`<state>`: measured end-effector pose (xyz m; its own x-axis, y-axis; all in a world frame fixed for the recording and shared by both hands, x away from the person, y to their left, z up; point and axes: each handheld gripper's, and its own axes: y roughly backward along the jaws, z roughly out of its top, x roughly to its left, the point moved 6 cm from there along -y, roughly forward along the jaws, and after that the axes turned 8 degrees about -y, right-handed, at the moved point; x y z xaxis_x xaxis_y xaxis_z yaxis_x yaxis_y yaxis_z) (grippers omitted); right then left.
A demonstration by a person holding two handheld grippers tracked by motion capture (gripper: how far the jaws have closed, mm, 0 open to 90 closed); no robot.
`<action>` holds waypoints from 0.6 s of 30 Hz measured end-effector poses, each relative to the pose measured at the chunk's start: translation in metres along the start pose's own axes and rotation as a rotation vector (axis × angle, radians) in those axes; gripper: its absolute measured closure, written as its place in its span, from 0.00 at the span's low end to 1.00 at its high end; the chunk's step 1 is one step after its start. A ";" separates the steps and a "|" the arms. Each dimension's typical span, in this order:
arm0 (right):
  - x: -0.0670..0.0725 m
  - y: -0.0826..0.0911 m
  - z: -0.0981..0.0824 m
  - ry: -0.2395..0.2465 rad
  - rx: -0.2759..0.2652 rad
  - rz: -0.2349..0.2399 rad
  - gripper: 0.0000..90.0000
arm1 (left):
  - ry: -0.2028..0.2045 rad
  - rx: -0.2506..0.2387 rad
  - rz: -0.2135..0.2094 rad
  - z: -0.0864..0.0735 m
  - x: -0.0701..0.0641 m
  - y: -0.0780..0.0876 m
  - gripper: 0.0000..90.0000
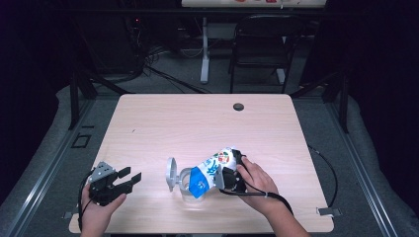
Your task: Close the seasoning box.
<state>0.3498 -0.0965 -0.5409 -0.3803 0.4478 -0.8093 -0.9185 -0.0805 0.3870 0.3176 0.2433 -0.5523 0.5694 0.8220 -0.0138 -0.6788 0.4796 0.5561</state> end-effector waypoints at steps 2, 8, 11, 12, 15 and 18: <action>-0.001 0.000 0.001 0.007 0.000 -0.003 0.55 | 0.000 0.000 0.000 0.000 0.000 0.000 0.54; -0.002 0.000 0.003 0.034 -0.005 -0.013 0.55 | 0.001 -0.006 0.001 0.000 0.000 0.000 0.54; -0.003 0.000 0.003 0.042 -0.006 -0.013 0.55 | 0.002 -0.006 0.000 0.000 0.000 0.000 0.54; -0.004 0.001 0.004 0.053 0.003 -0.015 0.55 | 0.002 -0.003 0.002 0.000 0.000 0.000 0.54; -0.004 0.000 0.004 0.057 -0.008 -0.017 0.55 | 0.000 -0.002 0.001 0.000 0.000 0.000 0.54; -0.005 0.001 0.005 0.077 0.000 -0.024 0.55 | 0.000 -0.009 0.001 0.001 0.000 0.000 0.54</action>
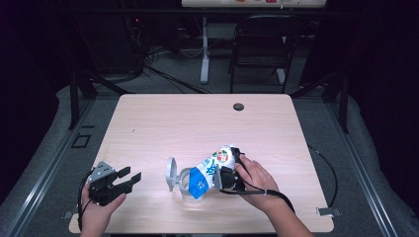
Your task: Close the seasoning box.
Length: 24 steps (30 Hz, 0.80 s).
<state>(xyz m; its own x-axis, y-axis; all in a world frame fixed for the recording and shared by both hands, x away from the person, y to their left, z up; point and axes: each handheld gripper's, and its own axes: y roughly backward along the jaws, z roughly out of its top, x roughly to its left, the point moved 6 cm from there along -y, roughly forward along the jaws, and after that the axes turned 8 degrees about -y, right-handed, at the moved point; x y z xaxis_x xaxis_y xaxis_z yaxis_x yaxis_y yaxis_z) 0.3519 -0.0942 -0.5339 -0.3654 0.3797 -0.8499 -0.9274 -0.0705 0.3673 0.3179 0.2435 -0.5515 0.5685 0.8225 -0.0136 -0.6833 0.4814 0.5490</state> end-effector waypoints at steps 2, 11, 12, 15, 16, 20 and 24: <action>0.000 0.000 0.001 0.001 -0.007 -0.002 0.55 | -0.002 -0.001 0.001 0.000 0.000 0.000 0.54; -0.001 -0.001 0.002 0.024 -0.008 -0.006 0.55 | 0.004 0.000 -0.001 0.000 0.000 0.000 0.54; -0.001 -0.001 0.003 0.025 -0.008 -0.006 0.55 | 0.004 0.000 -0.001 0.000 0.000 0.000 0.54; -0.001 -0.001 0.003 0.030 -0.007 -0.007 0.55 | 0.003 -0.006 0.000 0.000 0.001 0.000 0.54; -0.001 -0.001 0.003 0.031 -0.008 -0.007 0.56 | 0.002 -0.002 -0.001 0.000 0.001 0.000 0.54; -0.001 -0.001 0.003 0.037 -0.009 -0.010 0.56 | 0.003 0.001 -0.001 0.000 0.000 0.000 0.54; -0.001 0.000 0.004 0.050 -0.011 -0.021 0.56 | 0.003 0.002 -0.001 -0.001 0.000 -0.001 0.54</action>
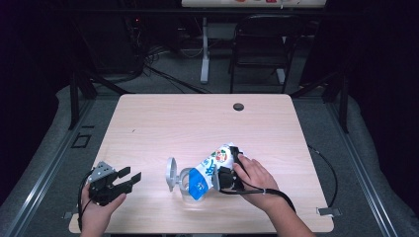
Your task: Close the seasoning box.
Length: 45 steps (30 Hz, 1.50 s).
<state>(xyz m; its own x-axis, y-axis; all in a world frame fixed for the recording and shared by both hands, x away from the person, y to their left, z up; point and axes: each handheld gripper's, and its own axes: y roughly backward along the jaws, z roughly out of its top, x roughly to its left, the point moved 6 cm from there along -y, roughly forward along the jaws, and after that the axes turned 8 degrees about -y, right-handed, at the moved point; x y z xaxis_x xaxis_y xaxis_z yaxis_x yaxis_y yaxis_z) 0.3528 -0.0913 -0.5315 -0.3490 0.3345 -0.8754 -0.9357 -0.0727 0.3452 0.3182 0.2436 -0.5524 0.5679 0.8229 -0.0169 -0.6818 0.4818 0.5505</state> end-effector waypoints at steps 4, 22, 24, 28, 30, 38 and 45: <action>0.000 0.000 0.000 0.002 -0.010 -0.009 0.56 | 0.001 -0.004 -0.001 0.000 0.000 0.000 0.54; -0.001 0.000 0.001 0.027 -0.026 -0.044 0.56 | 0.000 -0.001 0.000 0.000 0.000 0.000 0.54; -0.001 0.001 0.002 0.032 -0.028 -0.047 0.56 | 0.000 -0.002 0.000 0.000 0.000 0.000 0.54; -0.001 0.001 0.002 0.038 -0.029 -0.050 0.56 | -0.001 0.004 0.000 0.000 0.000 0.000 0.54; -0.001 0.001 0.002 0.043 -0.033 -0.052 0.56 | -0.001 -0.001 0.001 0.000 0.000 0.000 0.54; -0.002 0.001 0.004 0.055 -0.035 -0.054 0.56 | -0.001 0.000 0.000 0.000 0.000 0.000 0.54; -0.003 0.001 0.005 0.068 -0.039 -0.058 0.56 | -0.001 -0.004 0.003 0.001 0.001 0.001 0.54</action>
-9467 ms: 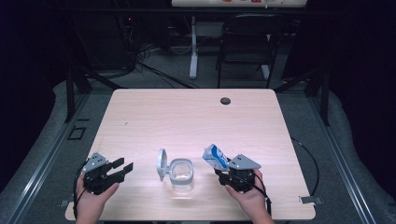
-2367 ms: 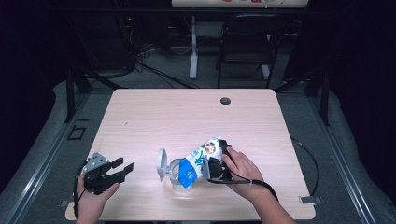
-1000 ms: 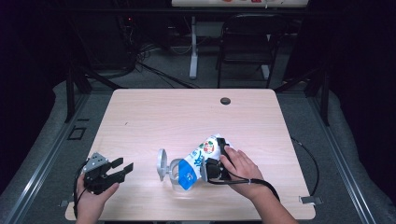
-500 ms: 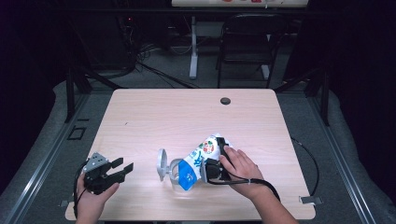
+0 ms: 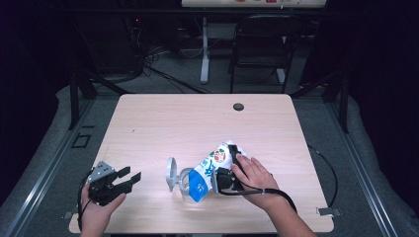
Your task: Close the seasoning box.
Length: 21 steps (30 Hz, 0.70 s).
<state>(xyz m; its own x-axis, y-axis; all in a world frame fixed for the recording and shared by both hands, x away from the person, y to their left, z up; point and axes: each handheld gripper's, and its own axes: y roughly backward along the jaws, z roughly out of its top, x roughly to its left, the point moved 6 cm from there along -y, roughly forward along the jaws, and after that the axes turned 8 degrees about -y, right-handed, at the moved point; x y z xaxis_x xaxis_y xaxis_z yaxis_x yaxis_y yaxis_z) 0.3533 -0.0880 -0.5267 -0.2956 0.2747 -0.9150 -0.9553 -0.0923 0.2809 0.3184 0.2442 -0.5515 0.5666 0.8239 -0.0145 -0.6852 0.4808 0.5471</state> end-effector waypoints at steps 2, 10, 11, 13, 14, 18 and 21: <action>0.000 0.001 0.000 0.002 0.007 -0.001 0.56 | 0.000 0.000 0.000 0.000 0.000 0.000 0.54; -0.001 0.000 0.001 0.010 0.007 0.000 0.56 | 0.000 -0.001 0.001 0.000 0.000 0.000 0.54; -0.001 0.000 0.001 0.012 0.005 -0.001 0.56 | 0.001 -0.003 0.000 0.000 0.000 0.000 0.54; -0.002 0.000 0.001 0.021 0.011 -0.002 0.56 | 0.002 -0.003 0.001 0.000 0.000 0.000 0.54; -0.002 0.000 0.001 0.023 0.009 -0.003 0.56 | 0.003 -0.007 0.001 0.000 0.000 0.000 0.54; -0.001 0.000 0.002 0.014 0.009 0.000 0.57 | 0.002 -0.007 0.001 0.000 0.000 0.000 0.54; -0.002 0.000 0.003 0.018 0.007 -0.002 0.57 | 0.001 -0.004 0.000 0.000 0.000 0.000 0.54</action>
<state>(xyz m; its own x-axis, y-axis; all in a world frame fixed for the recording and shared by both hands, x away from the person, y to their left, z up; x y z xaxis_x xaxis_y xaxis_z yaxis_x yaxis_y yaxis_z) 0.3542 -0.0859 -0.5243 -0.2933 0.2575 -0.9207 -0.9560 -0.0848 0.2808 0.3187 0.2445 -0.5514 0.5658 0.8244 -0.0151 -0.6871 0.4815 0.5441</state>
